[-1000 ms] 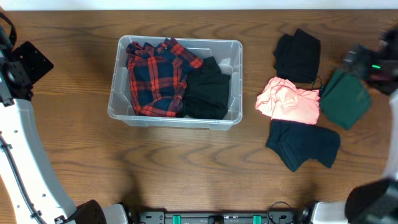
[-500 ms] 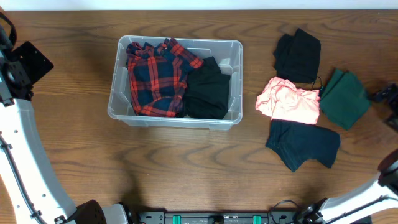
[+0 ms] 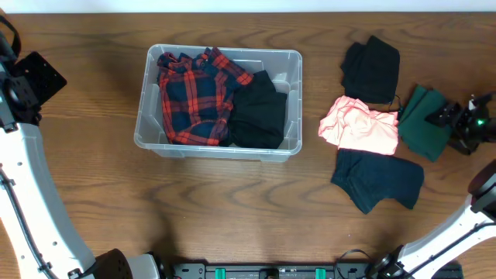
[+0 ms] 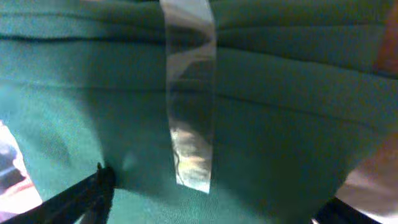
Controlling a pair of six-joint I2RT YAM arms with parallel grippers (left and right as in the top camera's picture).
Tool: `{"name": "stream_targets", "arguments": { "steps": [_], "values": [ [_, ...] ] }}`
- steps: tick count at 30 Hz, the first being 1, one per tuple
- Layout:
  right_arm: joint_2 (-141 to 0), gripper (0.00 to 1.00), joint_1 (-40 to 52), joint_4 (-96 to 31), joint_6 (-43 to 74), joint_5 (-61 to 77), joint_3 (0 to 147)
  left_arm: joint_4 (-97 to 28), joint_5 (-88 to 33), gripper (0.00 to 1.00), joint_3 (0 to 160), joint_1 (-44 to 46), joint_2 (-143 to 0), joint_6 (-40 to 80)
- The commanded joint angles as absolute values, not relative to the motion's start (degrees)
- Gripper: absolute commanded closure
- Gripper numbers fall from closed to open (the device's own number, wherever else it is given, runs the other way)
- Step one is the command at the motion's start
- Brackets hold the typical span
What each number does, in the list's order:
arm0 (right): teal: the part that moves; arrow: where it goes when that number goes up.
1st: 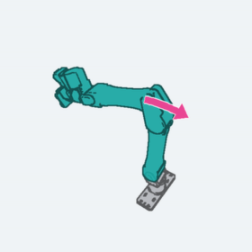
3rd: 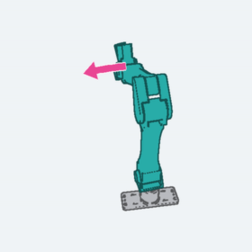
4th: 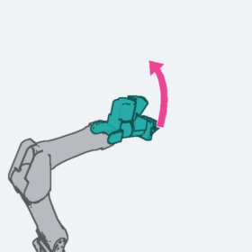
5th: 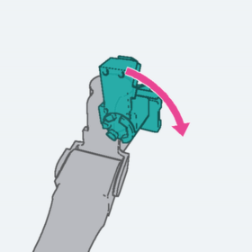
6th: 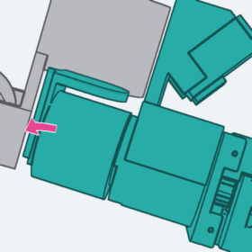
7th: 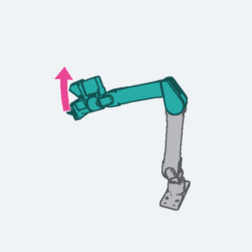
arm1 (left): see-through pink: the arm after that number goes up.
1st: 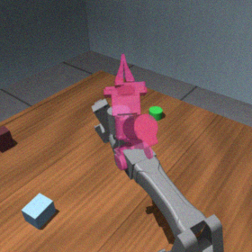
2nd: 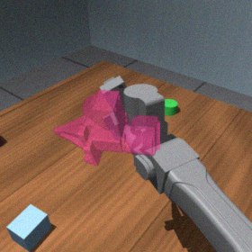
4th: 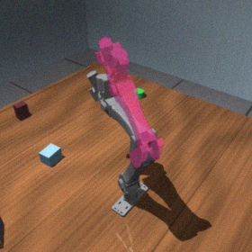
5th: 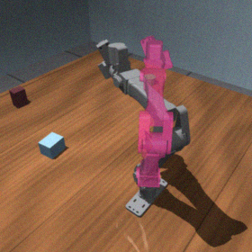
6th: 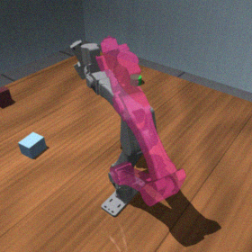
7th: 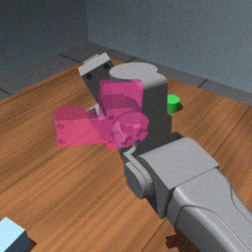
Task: Pack container
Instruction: 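Reach the right gripper to the dark green cloth and grasp it, then carry the green cloth with the right gripper and drop into bin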
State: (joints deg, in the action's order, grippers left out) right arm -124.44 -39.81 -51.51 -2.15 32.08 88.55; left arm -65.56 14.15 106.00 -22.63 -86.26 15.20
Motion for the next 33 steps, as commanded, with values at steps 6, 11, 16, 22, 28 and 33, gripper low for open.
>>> {"name": "stream_targets", "arguments": {
  "steps": [6,11,16,22,28,33],
  "values": [
    [-126.34,0.67,-36.62,-50.76,-1.15,24.40,89.01,-65.56,15.03,0.02,105.82,-22.85,-86.50,15.33],
    [-125.08,0.92,-36.67,-51.40,-1.17,25.02,89.03,-65.56,15.03,0.02,105.82,-22.85,-86.48,15.33],
    [-117.58,0.99,-36.58,-52.29,-0.86,40.71,89.06,-65.56,15.03,0.02,105.82,-22.85,-86.50,15.33],
    [-104.22,0.99,-32.23,-51.72,0.84,54.19,89.06,-65.56,15.03,0.02,105.82,-22.85,-86.50,15.33],
    [-95.09,0.99,-20.05,-46.44,4.05,55.83,89.06,-65.56,15.03,0.02,105.82,-22.85,-86.50,15.33],
    [-94.72,0.99,-6.90,-34.68,11.84,60.93,89.06,-65.56,15.03,0.02,105.82,-22.85,-86.48,15.33]
  ]
}}
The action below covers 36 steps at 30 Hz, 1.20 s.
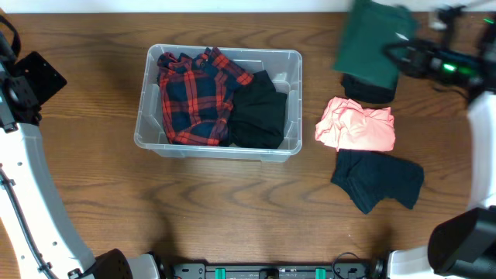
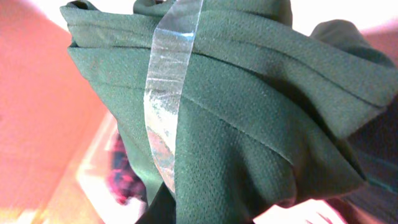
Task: Pack container
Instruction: 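Carry the green cloth with the right gripper and drop into bin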
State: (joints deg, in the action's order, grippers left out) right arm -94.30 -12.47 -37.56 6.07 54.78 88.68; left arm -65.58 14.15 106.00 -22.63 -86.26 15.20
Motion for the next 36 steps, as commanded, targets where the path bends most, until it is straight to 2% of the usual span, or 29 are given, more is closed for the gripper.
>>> {"name": "stream_targets", "arguments": {
  "steps": [1,5,11,18,27,29,32,36],
  "values": [
    [-95.02,0.99,-3.90,-31.94,13.02,60.93,89.06,-65.56,15.03,0.02,105.82,-22.85,-86.50,15.33],
    [-96.82,0.99,6.44,-25.63,13.28,60.31,89.06,-65.56,15.03,0.02,105.82,-22.85,-86.48,15.33],
    [-100.99,0.99,15.42,-26.83,12.53,56.40,89.03,-65.56,15.03,0.02,105.82,-22.85,-86.50,15.33],
    [-108.49,0.99,16.60,-29.74,10.02,39.42,89.03,-65.56,15.03,0.02,105.82,-22.85,-86.50,15.33],
    [-114.93,0.97,17.21,-33.12,10.00,26.70,89.03,-65.56,15.03,0.02,105.82,-22.85,-86.50,15.33],
    [-115.04,0.91,17.85,-33.45,9.96,24.58,89.03,-65.56,15.03,0.02,105.82,-22.85,-86.50,15.33],
    [-114.56,0.68,18.85,-33.17,9.08,24.16,89.30,-65.56,15.03,0.02,105.82,-22.85,-86.50,15.33],
    [-112.09,0.45,19.14,-33.98,8.47,23.92,90.54,-65.56,15.03,0.02,105.82,-22.85,-86.50,15.33]
  ]
}}
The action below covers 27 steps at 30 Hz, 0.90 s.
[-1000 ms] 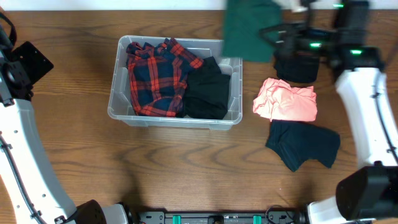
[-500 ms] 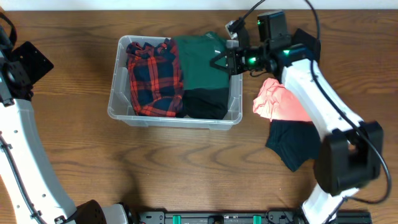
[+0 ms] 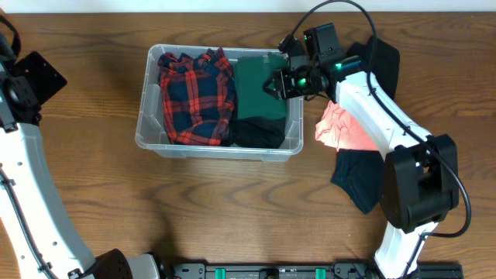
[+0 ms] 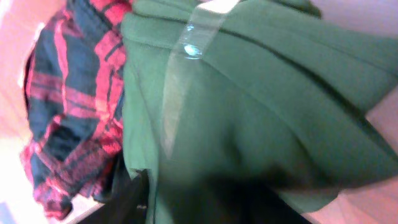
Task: Pack container
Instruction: 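Carry the green cloth with the right gripper and drop into bin, then move the right gripper to the black cloth and grasp it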
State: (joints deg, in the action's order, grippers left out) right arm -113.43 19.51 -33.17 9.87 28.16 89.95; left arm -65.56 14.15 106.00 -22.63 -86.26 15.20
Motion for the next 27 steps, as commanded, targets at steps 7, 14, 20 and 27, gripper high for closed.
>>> {"name": "stream_targets", "arguments": {
  "steps": [7,14,20,27],
  "values": [
    [-102.69,0.43,17.54,-36.84,8.49,10.09,92.99,-65.56,15.03,0.02,105.82,-22.85,-86.50,15.33],
    [-97.69,0.42,14.00,-38.65,8.47,0.84,92.99,-65.56,15.03,0.02,105.82,-22.85,-86.50,15.33],
    [-97.84,0.25,3.99,-44.05,10.96,3.05,92.99,-65.56,15.03,0.02,105.82,-22.85,-86.50,15.33],
    [-100.66,0.15,-14.04,-44.38,14.79,15.53,92.99,-65.56,15.03,0.02,105.82,-22.85,-86.50,15.33]
  ]
}}
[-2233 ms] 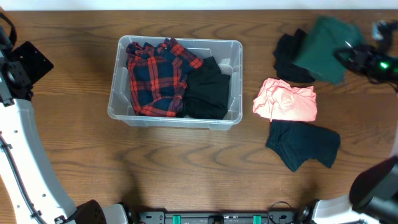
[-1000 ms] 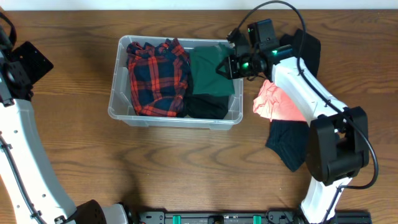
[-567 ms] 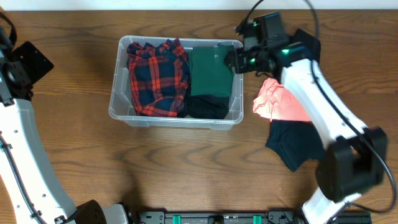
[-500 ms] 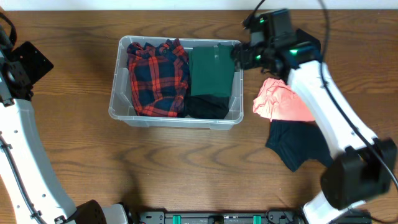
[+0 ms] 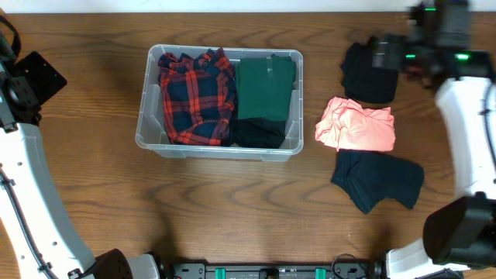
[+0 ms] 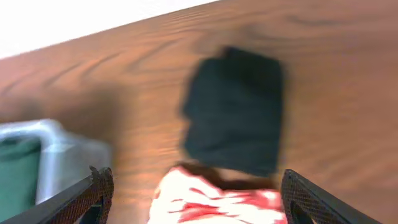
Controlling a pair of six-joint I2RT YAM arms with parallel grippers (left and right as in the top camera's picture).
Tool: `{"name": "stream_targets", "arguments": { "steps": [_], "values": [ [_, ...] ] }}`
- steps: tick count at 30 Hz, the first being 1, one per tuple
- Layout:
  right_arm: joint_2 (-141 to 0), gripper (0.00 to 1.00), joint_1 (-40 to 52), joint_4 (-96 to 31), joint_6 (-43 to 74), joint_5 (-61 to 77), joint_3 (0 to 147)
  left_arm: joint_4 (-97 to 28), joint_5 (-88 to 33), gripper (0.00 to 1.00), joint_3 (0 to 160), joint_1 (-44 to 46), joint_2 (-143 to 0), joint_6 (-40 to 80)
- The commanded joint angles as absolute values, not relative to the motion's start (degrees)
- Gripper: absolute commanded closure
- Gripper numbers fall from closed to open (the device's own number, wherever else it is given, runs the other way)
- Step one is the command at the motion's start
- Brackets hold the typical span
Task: Pack container
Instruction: 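Move the right gripper to the black cloth and grasp it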
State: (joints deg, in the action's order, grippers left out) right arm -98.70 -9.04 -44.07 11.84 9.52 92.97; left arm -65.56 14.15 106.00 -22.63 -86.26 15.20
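The clear plastic container holds a red plaid shirt, a folded green garment and a black garment under it. On the table to its right lie a black garment, a pink garment and a dark teal garment. My right gripper hangs open and empty above the black garment, with the pink garment below it in the wrist view. The left arm stands at the far left; its fingers are out of view.
The table's back edge and a white wall run along the top of the overhead view. The right arm's white links reach down the right side over the table.
My right gripper was over the container with the green garment in it. It has let go: the green garment now lies in the container's right half, and the gripper is open above the black garment.
My right gripper was down on the green garment at the table's right edge. Then it held the garment raised near the back right. Then it was over the container with it. Now the garment rests inside and the gripper is empty to the right.
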Motion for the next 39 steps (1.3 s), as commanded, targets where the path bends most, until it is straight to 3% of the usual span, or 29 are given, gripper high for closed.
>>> {"name": "stream_targets", "arguments": {
  "steps": [1,7,24,26,28,31,33,37,39],
  "values": [
    [-101.60,0.14,-15.81,-44.40,16.03,15.97,92.99,-65.56,15.03,0.02,105.82,-22.85,-86.50,15.33],
    [-109.54,0.14,-20.97,-43.59,18.26,18.48,92.99,-65.56,15.03,0.02,105.82,-22.85,-86.50,15.33],
    [-131.55,0.21,-17.56,-27.07,24.93,33.06,92.99,-65.56,15.03,0.02,105.82,-22.85,-86.50,15.33],
    [-132.60,0.27,-16.51,-26.52,25.28,33.56,92.99,-65.56,15.03,0.02,105.82,-22.85,-86.50,15.33],
    [-132.90,0.39,-15.51,-26.48,25.23,33.43,92.99,-65.56,15.03,0.02,105.82,-22.85,-86.50,15.33],
    [-132.44,0.71,-14.92,-26.59,25.26,33.47,92.99,-65.56,15.03,0.02,105.82,-22.85,-86.50,15.33],
    [-131.07,0.85,-15.07,-27.31,25.26,33.47,92.99,-65.56,15.03,0.02,105.82,-22.85,-86.50,15.33],
    [-124.66,0.98,-15.35,-29.95,23.79,34.35,93.01,-65.56,15.03,0.02,105.82,-22.85,-86.50,15.33],
    [-119.85,0.99,-15.00,-30.81,21.26,37.21,93.01,-65.56,15.03,0.02,105.82,-22.85,-86.48,15.33]
  ]
}}
